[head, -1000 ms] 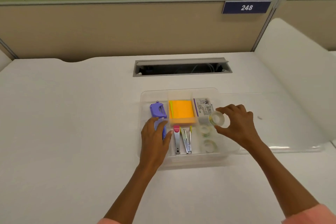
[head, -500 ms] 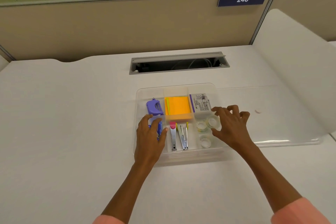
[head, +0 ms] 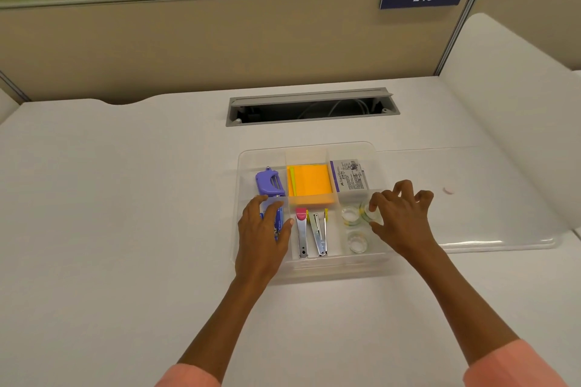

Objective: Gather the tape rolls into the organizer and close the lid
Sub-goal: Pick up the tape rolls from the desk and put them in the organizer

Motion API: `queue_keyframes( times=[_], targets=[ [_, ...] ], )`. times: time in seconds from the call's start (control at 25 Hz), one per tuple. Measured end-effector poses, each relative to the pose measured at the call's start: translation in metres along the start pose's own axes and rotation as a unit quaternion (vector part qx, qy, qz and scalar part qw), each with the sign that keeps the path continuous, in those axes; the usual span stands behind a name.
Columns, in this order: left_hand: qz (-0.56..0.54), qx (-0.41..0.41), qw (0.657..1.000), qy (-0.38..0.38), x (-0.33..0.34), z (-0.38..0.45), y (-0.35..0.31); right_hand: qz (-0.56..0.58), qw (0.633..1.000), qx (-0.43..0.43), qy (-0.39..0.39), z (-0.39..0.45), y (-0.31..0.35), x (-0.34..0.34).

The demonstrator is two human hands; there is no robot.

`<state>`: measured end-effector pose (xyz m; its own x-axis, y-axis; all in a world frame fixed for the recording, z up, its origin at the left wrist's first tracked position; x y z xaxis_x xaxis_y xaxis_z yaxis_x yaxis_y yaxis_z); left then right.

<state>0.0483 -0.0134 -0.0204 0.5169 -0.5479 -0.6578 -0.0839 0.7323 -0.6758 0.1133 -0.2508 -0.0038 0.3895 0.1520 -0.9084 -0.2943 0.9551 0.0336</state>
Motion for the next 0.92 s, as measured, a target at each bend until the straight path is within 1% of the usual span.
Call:
queue_keyframes(
  times=[0.08, 0.28, 0.44, 0.56, 0.64, 0.72, 0.84, 0.92],
  targets=[
    [0.0, 0.001, 1.0, -0.001, 0.0, 0.0, 0.0, -0.002, 1.0, -0.006, -0.006, 0.0, 0.002, -0.002],
    [-0.004, 0.003, 1.0, -0.008, 0.0, 0.0, 0.0, -0.011, 0.999, -0.028, 0.015, 0.0, 0.008, -0.002],
    [-0.007, 0.012, 1.0, -0.014, -0.001, 0.0, -0.001, -0.028, 0.999, -0.025, 0.029, 0.001, 0.006, -0.002],
    [-0.018, 0.013, 1.0, -0.021, -0.003, 0.001, -0.004, -0.016, 0.999, -0.017, 0.036, 0.0, 0.008, -0.005],
    [-0.023, 0.015, 0.999, -0.024, -0.006, 0.002, -0.005, 0.027, 0.999, -0.005, 0.027, 0.004, 0.015, -0.012],
    [-0.022, 0.018, 0.999, -0.027, -0.011, 0.003, -0.005, 0.097, 0.995, 0.0, 0.014, 0.013, 0.031, -0.023],
    [-0.024, 0.0, 0.999, -0.032, -0.026, 0.004, 0.009, 0.192, 0.981, -0.026, 0.01, 0.029, 0.075, -0.033],
    [-0.01, -0.005, 0.999, -0.05, -0.045, 0.005, 0.026, 0.254, 0.966, -0.041, 0.017, 0.038, 0.113, -0.035]
  ],
)
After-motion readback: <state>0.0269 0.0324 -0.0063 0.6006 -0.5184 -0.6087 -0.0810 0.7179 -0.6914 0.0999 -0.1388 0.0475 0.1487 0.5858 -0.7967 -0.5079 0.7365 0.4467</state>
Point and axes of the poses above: each hand's wrist, its own z-axis towards the middle knuckle, its own x-axis out of the palm, y = z × x, the point moved 7 cm from there along z, towards the middle knuckle, and after that the axes turned 15 degrees about -y, right-handed, at the moved point
